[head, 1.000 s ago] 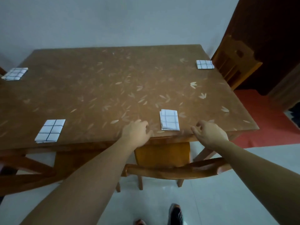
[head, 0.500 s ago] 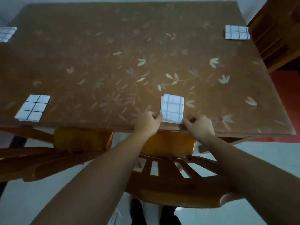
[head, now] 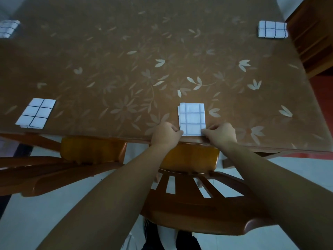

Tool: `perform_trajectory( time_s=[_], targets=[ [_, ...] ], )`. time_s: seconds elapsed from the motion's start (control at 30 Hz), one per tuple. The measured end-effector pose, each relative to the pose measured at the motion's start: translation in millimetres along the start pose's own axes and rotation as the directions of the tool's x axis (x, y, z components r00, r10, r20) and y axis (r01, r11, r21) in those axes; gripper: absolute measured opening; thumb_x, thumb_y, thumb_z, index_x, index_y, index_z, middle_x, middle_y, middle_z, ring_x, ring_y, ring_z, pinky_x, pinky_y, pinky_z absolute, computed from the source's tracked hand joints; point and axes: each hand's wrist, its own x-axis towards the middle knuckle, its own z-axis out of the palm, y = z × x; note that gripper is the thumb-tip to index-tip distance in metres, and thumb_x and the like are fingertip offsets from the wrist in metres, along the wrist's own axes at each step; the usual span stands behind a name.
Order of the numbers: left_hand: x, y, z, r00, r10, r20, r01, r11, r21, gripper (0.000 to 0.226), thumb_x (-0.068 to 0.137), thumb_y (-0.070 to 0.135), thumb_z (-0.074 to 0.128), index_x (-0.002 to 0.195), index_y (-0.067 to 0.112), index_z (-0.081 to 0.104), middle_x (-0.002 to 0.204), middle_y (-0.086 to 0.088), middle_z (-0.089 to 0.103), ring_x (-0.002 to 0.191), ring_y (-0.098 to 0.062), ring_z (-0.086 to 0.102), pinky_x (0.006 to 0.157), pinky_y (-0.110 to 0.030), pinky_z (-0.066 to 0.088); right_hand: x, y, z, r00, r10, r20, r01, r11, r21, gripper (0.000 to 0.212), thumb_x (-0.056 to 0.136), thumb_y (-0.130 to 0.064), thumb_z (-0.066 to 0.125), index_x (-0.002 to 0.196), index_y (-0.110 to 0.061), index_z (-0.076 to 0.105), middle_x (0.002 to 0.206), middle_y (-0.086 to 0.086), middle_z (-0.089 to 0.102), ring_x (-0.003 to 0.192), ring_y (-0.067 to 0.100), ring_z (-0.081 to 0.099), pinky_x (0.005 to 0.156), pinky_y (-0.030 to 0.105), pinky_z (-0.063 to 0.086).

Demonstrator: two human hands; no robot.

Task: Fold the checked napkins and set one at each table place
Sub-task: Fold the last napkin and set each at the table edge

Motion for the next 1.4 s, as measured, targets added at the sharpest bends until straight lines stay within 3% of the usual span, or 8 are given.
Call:
perform_trajectory(
  time_s=[0.17, 0.3, 0.67, 1.13, 1.27, 1.4],
  targets=[
    [-7, -5, -3, 1.0, 0.03, -0.008, -0.03, 0.999, 0.031, 0.024, 0.09, 0.029, 0.066, 0.071, 0.014, 0.068, 0.057, 0.004, 0.056, 0.058, -0.014, 0.056, 0.057, -0.025, 0.043, -7, -2, 1, 1.0, -0.005, 0.004, 0.005, 1.0, 0.0, 0.017, 0.081, -0.025, 0.072, 0.067, -0.018, 0.065, 0.076, 0.005, 0.069, 0.076, 0.022, 0.067, 0.071, 0.037, 0.06],
    [-12, -9, -2, 0.997, 0.069, -0.04, -0.066, 0.995, 0.073, 0.019, 0.091, 0.031, 0.064, 0.083, 0.015, 0.071, 0.073, 0.001, 0.067, 0.067, -0.012, 0.06, 0.055, -0.023, 0.043, -12, 0, 4, 1.0, -0.009, 0.02, 0.009, 1.0, -0.008, 0.019, 0.081, -0.026, 0.072, 0.066, -0.016, 0.064, 0.074, 0.007, 0.068, 0.076, 0.025, 0.068, 0.073, 0.042, 0.06],
    [-16, -16, 5, 0.982, 0.138, -0.131, -0.129, 0.989, 0.071, 0.017, 0.091, 0.028, 0.064, 0.084, 0.014, 0.072, 0.077, 0.001, 0.069, 0.071, -0.012, 0.063, 0.061, -0.025, 0.051, -14, 11, 10, 0.998, -0.068, -0.01, 0.068, 0.997, 0.021, 0.018, 0.085, -0.028, 0.07, 0.071, -0.016, 0.068, 0.077, 0.003, 0.068, 0.075, 0.021, 0.067, 0.073, 0.039, 0.06],
    [-19, -17, 4, 0.979, 0.134, -0.153, -0.122, 0.989, 0.085, 0.019, 0.092, 0.029, 0.063, 0.083, 0.014, 0.07, 0.077, 0.0, 0.069, 0.072, -0.012, 0.063, 0.056, -0.02, 0.046, -15, 14, 12, 0.995, -0.095, -0.02, 0.095, 0.995, 0.011, 0.018, 0.083, -0.031, 0.069, 0.074, -0.015, 0.07, 0.076, 0.003, 0.069, 0.073, 0.022, 0.067, 0.073, 0.041, 0.06],
    [-24, -14, -14, 0.977, 0.141, -0.161, -0.113, 0.979, 0.17, 0.019, 0.093, 0.032, 0.06, 0.08, 0.018, 0.064, 0.075, 0.002, 0.065, 0.07, -0.013, 0.06, 0.053, -0.02, 0.04, -24, 12, 4, 0.993, -0.118, -0.025, 0.117, 0.992, -0.046, 0.022, 0.086, -0.036, 0.067, 0.076, -0.017, 0.07, 0.077, 0.001, 0.069, 0.073, 0.018, 0.066, 0.072, 0.038, 0.06],
    [-36, -1, -45, 0.97, 0.219, -0.103, -0.175, 0.928, 0.328, 0.021, 0.094, 0.038, 0.055, 0.09, 0.02, 0.065, 0.081, 0.005, 0.064, 0.074, -0.012, 0.059, 0.06, -0.026, 0.046, -42, 3, -23, 0.985, -0.159, -0.067, 0.145, 0.973, -0.178, 0.025, 0.089, -0.039, 0.06, 0.086, -0.015, 0.065, 0.08, 0.001, 0.068, 0.072, 0.016, 0.064, 0.069, 0.036, 0.059]
  ],
)
